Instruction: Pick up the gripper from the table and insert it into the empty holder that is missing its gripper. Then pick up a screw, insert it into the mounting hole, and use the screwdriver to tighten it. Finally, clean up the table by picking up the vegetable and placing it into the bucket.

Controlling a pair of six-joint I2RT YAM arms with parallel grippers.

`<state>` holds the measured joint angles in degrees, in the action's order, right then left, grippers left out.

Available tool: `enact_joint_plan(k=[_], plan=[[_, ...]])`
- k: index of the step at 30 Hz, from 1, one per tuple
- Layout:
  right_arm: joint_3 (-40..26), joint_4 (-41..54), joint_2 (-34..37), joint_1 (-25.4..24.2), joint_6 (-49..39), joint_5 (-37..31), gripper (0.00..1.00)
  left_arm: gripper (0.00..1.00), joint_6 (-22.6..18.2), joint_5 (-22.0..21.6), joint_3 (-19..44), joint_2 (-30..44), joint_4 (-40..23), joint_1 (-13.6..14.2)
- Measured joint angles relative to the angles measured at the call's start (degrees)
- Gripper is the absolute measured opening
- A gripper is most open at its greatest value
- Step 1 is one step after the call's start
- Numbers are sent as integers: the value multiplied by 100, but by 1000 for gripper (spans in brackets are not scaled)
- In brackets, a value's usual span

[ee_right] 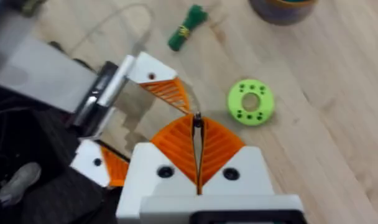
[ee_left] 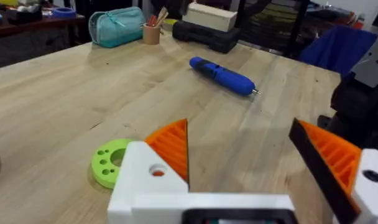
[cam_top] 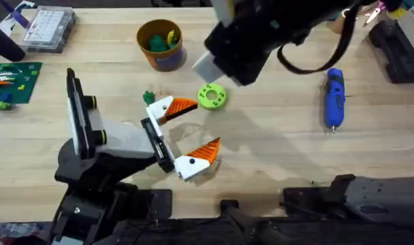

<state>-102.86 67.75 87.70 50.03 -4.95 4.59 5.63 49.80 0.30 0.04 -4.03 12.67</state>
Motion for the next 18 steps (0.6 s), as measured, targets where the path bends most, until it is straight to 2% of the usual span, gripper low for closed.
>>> enact_joint_plan(k=[5, 18], plan=[[-25, -4, 0, 236, -1, 312, 6, 986, 0, 0, 0, 1, 0, 0], [-30, -172, 187, 726, 28, 418, 6, 987, 0, 0, 0, 0, 0, 0]])
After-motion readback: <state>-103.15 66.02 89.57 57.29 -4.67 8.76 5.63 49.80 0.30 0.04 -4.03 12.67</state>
